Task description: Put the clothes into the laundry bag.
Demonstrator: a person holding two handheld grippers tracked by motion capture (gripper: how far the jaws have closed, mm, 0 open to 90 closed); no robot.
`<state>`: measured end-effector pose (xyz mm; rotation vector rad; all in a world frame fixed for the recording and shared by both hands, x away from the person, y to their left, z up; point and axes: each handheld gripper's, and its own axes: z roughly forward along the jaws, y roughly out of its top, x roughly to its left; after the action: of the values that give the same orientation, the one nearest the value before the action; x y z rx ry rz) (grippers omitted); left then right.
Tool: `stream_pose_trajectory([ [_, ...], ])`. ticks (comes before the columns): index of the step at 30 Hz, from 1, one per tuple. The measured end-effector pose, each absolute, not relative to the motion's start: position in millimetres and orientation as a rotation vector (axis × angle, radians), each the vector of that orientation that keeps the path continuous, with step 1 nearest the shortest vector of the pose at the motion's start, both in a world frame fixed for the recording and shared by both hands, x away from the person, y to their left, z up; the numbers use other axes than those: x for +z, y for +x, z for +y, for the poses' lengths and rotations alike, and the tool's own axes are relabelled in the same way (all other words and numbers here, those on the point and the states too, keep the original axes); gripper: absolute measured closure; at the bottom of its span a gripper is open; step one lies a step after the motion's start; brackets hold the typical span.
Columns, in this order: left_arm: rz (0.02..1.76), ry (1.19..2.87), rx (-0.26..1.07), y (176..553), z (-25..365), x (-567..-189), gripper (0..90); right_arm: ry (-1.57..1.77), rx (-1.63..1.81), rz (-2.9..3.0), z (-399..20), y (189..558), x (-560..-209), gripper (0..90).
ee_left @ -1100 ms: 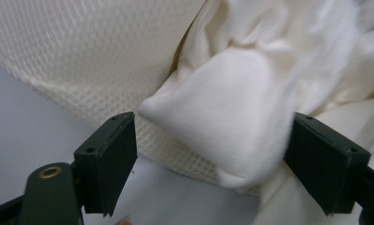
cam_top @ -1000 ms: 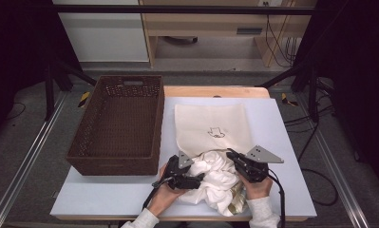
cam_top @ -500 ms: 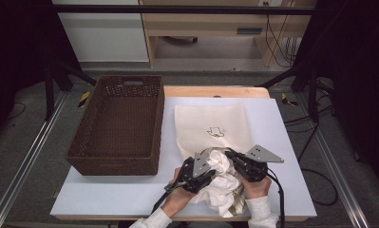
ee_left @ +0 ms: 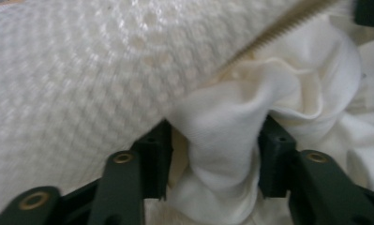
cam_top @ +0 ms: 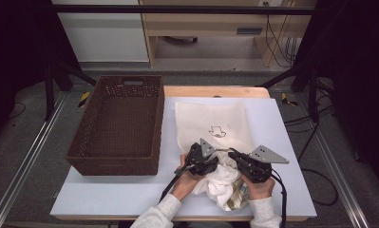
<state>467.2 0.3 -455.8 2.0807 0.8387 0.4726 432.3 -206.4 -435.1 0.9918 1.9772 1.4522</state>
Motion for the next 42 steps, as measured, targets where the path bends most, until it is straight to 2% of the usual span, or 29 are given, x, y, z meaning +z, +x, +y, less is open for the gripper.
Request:
stream_pose_trajectory([
  [2,0.806,2.074,0.454,458,12,-452,39.4,0.989,1.443,1.980,-206,433,-436,87.2],
  [7,0.764,2.087,0.450,426,50,-443,23.9,0.985,1.436,1.986,-204,434,-436,87.2],
  [9,0.769,2.108,0.427,415,63,-445,20.9,0.988,1.429,1.987,-203,434,-437,87.2],
  [13,0.812,2.141,0.380,404,74,-463,21.3,0.992,1.426,1.988,-203,434,-437,87.2],
  [16,0.843,2.136,0.341,410,72,-479,27.2,0.991,1.420,1.992,-201,435,-437,87.2],
  [17,0.836,2.145,0.325,412,70,-484,31.8,0.989,1.418,1.994,-201,435,-438,87.2],
  [19,0.821,2.123,0.321,413,70,-487,42.0,0.990,1.418,1.996,-201,435,-438,87.1],
  [20,0.812,2.117,0.307,412,70,-486,54.5,0.988,1.416,1.994,-201,435,-438,87.1],
  [22,0.796,2.100,0.328,408,71,-482,69.9,0.989,1.417,1.993,-201,435,-438,87.1],
  [24,0.791,2.093,0.341,403,71,-476,76.0,0.988,1.417,1.994,-201,435,-438,87.1],
  [32,0.699,1.918,0.333,390,68,-425,78.6,0.996,1.420,1.994,-200,435,-437,87.1],
  [37,0.675,1.914,0.339,412,25,-413,78.3,0.992,1.433,1.993,-200,436,-435,87.1],
  [42,0.683,2.002,0.361,437,-18,-431,75.9,0.994,1.443,1.972,-203,436,-432,87.2],
])
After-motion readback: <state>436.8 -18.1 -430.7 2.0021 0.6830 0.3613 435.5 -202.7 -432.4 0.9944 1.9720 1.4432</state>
